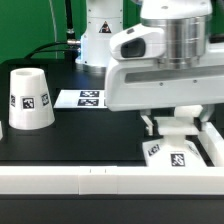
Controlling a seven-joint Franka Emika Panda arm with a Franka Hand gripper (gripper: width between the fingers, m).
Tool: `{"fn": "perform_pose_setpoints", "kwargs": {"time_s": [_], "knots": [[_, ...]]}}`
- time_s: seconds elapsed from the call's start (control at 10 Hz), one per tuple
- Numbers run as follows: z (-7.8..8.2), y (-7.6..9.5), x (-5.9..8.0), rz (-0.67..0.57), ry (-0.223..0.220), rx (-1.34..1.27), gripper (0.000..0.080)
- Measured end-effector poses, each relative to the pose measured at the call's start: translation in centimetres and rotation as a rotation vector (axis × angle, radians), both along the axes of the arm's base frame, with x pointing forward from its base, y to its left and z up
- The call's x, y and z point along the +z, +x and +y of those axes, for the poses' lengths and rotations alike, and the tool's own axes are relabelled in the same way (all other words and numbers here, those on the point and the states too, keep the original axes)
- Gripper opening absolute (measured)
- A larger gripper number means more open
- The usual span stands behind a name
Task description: Assemble lamp
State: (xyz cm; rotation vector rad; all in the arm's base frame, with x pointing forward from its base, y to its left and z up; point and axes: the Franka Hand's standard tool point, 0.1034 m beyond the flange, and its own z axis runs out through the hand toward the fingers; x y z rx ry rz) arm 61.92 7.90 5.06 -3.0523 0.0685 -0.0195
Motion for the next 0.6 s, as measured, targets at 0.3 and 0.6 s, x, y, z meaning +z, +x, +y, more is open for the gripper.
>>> {"fn": "perform_pose_setpoints", "kwargs": {"time_s": [0.3, 0.6], "knots": [[1.0, 1.5, 0.1, 0.006, 0.003, -0.004, 0.0534], [1.0, 1.6, 0.1, 0.010, 0.003, -0.005, 0.0534]]}}
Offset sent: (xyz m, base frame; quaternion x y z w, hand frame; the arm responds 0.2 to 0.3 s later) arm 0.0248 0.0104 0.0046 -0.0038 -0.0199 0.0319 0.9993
